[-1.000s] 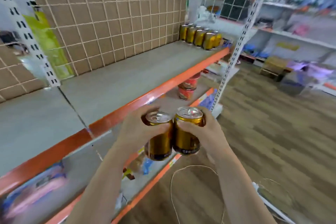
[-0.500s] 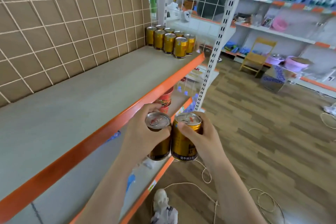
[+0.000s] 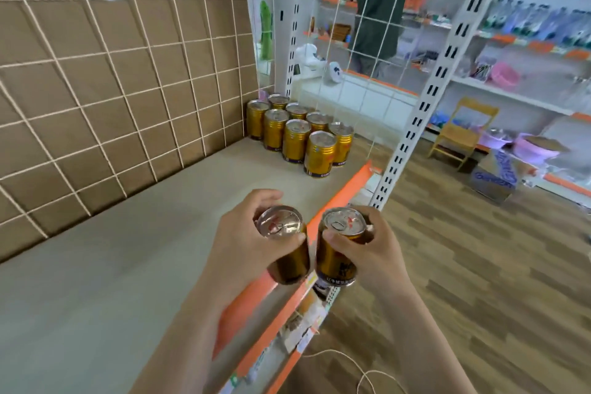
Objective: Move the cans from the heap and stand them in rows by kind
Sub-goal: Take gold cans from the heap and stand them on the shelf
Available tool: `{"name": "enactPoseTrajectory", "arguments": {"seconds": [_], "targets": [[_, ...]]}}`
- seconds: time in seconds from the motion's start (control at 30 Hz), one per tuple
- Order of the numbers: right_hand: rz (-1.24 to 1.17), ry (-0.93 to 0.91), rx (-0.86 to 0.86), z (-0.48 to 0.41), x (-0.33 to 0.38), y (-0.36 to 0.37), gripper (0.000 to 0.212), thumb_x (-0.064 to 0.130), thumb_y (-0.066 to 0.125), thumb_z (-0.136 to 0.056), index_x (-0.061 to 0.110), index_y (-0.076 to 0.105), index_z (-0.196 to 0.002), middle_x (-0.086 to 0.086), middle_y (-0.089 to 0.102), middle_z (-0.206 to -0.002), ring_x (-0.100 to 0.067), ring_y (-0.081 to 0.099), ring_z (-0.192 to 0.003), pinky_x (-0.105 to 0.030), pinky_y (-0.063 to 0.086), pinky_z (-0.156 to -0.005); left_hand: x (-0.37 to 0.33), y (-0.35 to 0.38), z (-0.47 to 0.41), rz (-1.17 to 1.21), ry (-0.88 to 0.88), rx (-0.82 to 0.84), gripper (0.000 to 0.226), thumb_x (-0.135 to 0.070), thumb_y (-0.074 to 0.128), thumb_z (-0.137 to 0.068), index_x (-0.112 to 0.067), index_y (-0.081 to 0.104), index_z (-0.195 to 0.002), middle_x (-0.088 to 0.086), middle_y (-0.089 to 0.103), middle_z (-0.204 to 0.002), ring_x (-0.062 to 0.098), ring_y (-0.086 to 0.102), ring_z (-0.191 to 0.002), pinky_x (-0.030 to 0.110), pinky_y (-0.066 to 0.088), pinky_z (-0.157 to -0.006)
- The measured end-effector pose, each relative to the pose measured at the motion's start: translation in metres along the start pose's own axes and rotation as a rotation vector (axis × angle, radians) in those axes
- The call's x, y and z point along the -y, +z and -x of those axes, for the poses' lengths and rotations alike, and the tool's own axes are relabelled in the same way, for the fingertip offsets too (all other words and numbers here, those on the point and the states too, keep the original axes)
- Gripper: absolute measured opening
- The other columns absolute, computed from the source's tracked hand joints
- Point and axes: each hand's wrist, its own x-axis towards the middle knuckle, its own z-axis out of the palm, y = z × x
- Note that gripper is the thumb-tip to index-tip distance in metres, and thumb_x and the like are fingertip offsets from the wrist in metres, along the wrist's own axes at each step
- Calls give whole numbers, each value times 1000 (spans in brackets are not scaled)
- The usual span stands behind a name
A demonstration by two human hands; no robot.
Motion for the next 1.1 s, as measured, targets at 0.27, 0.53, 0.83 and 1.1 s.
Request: {"name": "enactPoseTrajectory", "arguments": {"seconds": [0.27,0.53,0.83,1.1], "targets": [[138,-161,188,-103,20,10,48,46,81,-59,38,55,-99,7,61,-107,-8,58,-97,-28,51,-80,15,6,-72,-150,-83,-159,55,-38,83,-51,-46,52,-95,-29,57,-99,-4,56,-97,19,45,-79],[311,-383,531,-211,58,44,56,48,79,-63,35,45,-105,19,54,-99,-2,54,-92,-20,47,-77,12,-9,-131,-317,-194,-406,60,-32,85,-58,-35,53,-108,-24,57,-94,-6,53,-87,11,41,-71],[658,-594,735,-321,92,115,67,58,74,-64,23,48,-115,6,55,-99,-17,54,-97,-37,48,-83,23,-7,-185,-463,-335,-621,55,-32,85,-59,-32,56,-106,-15,58,-93,6,57,-86,18,43,-67],[863,-723,763,-360,77,159,67,64,68,-68,19,52,-116,-2,61,-109,-24,55,-102,-38,48,-83,37,8,-206,-502,-384,-574,62,-34,83,-63,-25,54,-117,-11,58,-102,12,57,-92,23,49,-70]]}}
